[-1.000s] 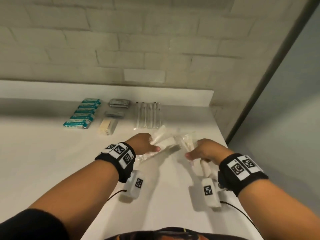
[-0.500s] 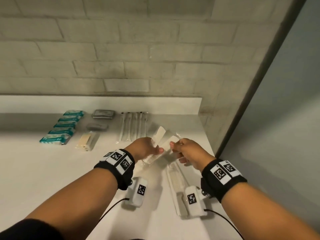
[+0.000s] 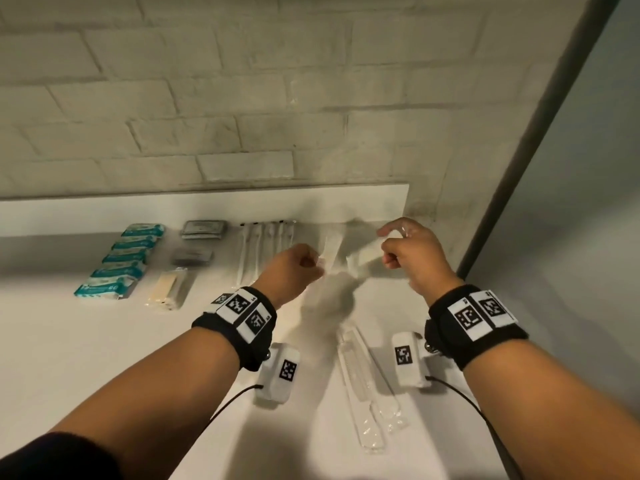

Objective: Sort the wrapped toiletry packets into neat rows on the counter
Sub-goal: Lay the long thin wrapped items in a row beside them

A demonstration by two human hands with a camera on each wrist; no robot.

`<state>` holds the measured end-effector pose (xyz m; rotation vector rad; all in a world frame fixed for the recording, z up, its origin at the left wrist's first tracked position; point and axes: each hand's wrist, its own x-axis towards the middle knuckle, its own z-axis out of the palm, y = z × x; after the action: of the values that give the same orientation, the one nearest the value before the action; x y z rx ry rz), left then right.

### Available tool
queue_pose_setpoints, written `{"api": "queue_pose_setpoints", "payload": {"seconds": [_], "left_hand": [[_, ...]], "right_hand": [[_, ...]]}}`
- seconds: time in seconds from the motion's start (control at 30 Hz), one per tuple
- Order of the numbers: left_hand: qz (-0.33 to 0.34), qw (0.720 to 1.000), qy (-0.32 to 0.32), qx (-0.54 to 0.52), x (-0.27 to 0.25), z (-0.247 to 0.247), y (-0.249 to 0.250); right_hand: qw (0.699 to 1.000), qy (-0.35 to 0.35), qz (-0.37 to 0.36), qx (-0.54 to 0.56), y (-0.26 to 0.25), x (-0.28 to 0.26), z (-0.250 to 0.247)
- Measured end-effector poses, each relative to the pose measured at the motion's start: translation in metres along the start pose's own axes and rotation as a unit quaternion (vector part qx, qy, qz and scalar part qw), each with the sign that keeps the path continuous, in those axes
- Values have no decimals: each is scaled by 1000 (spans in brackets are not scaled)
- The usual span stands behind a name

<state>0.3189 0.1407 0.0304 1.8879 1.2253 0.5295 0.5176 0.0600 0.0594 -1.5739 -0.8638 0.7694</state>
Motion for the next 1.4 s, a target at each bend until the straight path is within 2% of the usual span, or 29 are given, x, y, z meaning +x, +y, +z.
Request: {"api": "queue_pose_setpoints", "payload": {"seconds": [0.1,0.17,0.2,0.23,0.3,0.33,0.4,0.47,0.53,0.6,0.63,0.67,0.8,0.93,1.37,1.4], "left_hand": [[99,986,74,110,1,3,11],[124,971,30,202,2,7,6],[112,963,-11,246,1,8,-1],[91,954,-44,282,0,9,-9],[62,946,-69,310,-3,8,-21],[64,945,-73,311,-5,7,-23],[97,936,-102,322,-8,8,-25],[124,913,-157,355,-9,12,-23],[111,896,-184,388,-7,18,-23],[88,897,-180,394,-2,23,-25],[80,899,-174,393,1,25,-25],[73,898,-170,398,4,26,-24],[64,876,-151,454,22,28,-19],[53,880,-133,453,44,27,-24],[53,867,-104,485,71,38,-39],[54,866,-105,486,72,38,-39]], "right_hand": [[999,35,-10,2,13,4,2],[994,9,-5,-107,26,-2,5],[984,-42,18,-171,31,-8,7],[962,-112,53,-244,34,-15,7],[884,-225,81,-402,38,-26,4],[855,-246,66,-452,37,-28,2],[842,-247,23,-478,31,-25,1],[821,-248,-16,-515,27,-15,4],[780,-263,-41,-567,31,-5,10],[726,-298,-58,-618,38,3,16],[711,-312,-58,-628,43,7,19],[707,-321,-55,-628,45,11,22],[736,-321,-54,-594,50,31,35],[762,-300,-47,-571,53,52,54],[722,-281,-61,-629,60,80,80],[726,-281,-55,-626,60,80,80]]}}
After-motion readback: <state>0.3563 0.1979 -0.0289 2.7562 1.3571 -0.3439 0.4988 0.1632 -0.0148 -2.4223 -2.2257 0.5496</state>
